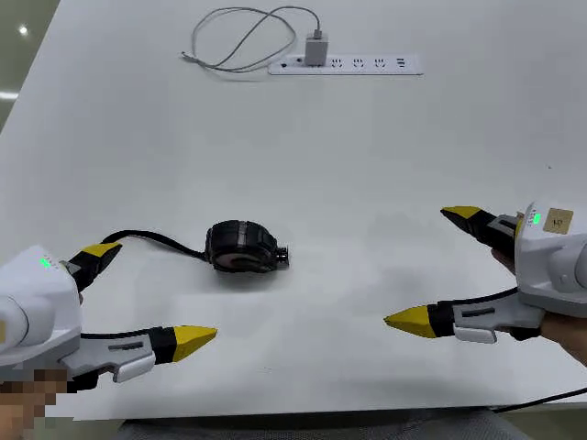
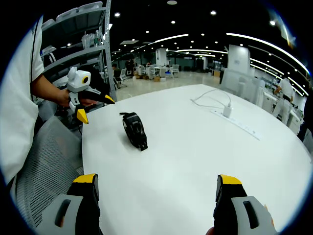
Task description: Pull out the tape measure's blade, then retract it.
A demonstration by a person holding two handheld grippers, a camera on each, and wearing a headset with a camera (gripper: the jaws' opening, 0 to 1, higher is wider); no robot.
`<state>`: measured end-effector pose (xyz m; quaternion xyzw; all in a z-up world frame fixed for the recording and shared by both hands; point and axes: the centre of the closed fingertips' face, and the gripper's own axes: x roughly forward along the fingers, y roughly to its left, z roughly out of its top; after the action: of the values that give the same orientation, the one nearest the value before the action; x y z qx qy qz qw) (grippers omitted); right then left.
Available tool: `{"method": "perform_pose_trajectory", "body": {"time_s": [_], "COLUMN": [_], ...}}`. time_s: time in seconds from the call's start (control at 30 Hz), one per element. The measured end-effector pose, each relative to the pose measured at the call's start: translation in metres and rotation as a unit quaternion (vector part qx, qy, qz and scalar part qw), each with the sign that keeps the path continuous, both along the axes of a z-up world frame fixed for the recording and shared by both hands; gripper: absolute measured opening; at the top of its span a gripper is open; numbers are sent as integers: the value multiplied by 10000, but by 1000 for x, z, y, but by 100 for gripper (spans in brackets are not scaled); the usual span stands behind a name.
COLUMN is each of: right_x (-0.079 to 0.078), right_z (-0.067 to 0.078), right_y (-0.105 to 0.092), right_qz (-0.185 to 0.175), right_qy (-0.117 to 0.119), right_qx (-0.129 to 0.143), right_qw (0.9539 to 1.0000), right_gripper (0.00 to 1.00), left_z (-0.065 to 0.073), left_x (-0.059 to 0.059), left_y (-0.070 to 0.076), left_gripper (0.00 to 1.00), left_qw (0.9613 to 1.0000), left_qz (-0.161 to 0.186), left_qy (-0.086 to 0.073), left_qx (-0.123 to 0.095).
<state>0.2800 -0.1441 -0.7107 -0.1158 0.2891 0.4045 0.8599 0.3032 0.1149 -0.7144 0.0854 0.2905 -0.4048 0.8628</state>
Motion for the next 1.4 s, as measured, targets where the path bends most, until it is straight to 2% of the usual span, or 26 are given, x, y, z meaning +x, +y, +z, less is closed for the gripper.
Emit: {"method": "perform_pose_trajectory", "body": {"time_s": [0.43, 0.77, 1.4], "right_x": [-15, -29, -37], "right_z": [1, -2, -3], "right_y": [-15, -24, -35], "right_qz": [-95, -141, -282], "right_qy": [49, 141, 174], "right_qx": [20, -63, -104], "right_qw": [9999, 9998, 9994], "right_gripper": [99, 99, 99], "left_z": [1, 1, -3], "left_x": [-4, -9, -16], "left_y": [12, 20, 25], "left_gripper": [99, 99, 99], "left_qw": [9998, 9994, 9987], "left_qz": [-134, -249, -356], "left_qy": [-37, -6, 17], "left_qx": [124, 238, 368]}}
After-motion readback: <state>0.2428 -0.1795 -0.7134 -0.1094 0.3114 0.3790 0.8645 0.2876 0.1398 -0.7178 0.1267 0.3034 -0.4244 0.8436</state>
